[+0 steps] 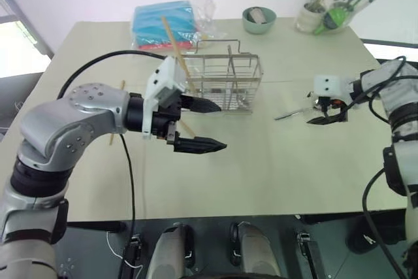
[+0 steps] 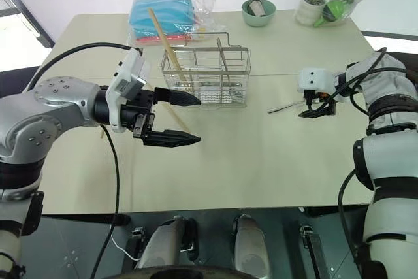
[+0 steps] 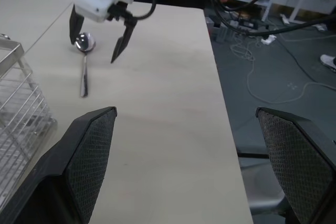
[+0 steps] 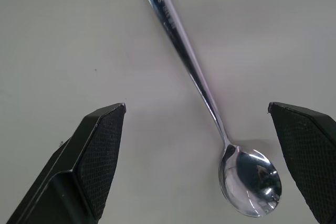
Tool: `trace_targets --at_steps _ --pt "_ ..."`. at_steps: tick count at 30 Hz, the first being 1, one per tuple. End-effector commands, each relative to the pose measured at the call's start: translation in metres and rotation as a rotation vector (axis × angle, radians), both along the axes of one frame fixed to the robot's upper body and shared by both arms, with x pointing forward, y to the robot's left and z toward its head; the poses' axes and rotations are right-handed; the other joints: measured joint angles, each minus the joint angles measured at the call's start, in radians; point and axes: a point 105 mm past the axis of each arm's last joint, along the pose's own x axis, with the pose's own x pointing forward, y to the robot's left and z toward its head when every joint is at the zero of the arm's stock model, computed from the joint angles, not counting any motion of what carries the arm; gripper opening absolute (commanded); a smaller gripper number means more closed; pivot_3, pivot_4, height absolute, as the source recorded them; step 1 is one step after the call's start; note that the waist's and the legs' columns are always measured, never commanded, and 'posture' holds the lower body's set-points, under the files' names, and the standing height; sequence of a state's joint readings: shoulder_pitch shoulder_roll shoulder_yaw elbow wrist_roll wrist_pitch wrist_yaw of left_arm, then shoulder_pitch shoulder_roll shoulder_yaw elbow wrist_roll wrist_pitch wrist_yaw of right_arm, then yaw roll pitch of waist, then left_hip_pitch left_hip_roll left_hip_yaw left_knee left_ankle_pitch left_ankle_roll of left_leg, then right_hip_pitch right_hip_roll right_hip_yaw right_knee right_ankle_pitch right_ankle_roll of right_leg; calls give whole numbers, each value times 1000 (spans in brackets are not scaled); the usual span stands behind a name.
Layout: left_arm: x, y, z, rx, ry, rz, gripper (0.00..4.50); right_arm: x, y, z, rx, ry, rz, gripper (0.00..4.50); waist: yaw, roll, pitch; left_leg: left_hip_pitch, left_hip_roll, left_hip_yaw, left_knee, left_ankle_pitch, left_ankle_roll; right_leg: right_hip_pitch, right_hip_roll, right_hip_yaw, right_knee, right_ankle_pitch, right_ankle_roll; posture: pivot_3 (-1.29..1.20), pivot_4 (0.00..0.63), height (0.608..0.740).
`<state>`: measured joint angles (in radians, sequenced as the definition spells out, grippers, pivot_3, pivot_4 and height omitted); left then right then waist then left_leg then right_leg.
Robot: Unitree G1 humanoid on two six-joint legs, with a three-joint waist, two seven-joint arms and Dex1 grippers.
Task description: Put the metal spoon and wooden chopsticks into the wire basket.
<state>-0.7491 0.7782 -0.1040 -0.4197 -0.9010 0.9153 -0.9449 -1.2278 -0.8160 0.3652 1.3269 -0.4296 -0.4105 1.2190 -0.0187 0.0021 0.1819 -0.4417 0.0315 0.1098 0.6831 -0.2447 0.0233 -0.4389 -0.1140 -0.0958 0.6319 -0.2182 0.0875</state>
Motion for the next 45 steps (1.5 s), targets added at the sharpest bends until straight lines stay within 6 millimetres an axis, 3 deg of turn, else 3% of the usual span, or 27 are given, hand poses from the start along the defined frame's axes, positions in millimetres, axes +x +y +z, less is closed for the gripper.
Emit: trace_targets --at_steps 1,9,12,19,26,29,32,36,45 --pt "0 0 12 -16 -58 1 4456 10 5 10 -28 -68 -2 4500 1 0 0 0 0 0 0 0 0 0 0 0 0 0 0 0 150 715" --pt "1 2 17 -30 -76 27 4456 16 9 -4 -58 -84 -24 4500 2 0 0 0 0 -1 0 0 0 1 0 0 0 0 0 0 150 715" --pt "0 1 20 -40 -81 32 4500 15 10 -8 -53 -63 -26 3663 2 0 0 0 0 -1 0 0 0 1 0 0 0 0 0 0 150 715" --pt "1 2 28 -59 -98 43 4500 15 10 -9 -72 -66 -16 40 1 0 0 0 0 -1 0 0 0 1 0 0 0 0 0 0 150 715" --pt "2 2 32 -70 -103 52 4500 15 8 -9 -81 -62 -19 40 0 0 0 1 0 -1 0 0 0 2 0 0 0 0 0 0 150 715" --pt "3 3 32 -68 -107 61 4500 16 9 -6 -99 -88 -1 923 0 0 0 1 0 -1 0 0 0 2 0 0 0 0 0 0 150 715" --pt "2 3 35 -75 -110 60 4500 17 11 -1 -90 -94 6 2360 1 0 0 1 0 -1 0 0 0 2 0 0 0 0 0 0 150 715" --pt "3 2 37 -83 -118 63 4500 25 15 3 -130 -160 14 2360 0 0 0 1 0 -1 0 0 0 2 0 0 0 0 0 0 150 715" --pt "1 2 40 -92 -123 68 4500 25 14 -6 -168 -130 -2 2360 1 0 0 1 0 -1 1 0 0 3 0 0 0 0 0 0 150 715"
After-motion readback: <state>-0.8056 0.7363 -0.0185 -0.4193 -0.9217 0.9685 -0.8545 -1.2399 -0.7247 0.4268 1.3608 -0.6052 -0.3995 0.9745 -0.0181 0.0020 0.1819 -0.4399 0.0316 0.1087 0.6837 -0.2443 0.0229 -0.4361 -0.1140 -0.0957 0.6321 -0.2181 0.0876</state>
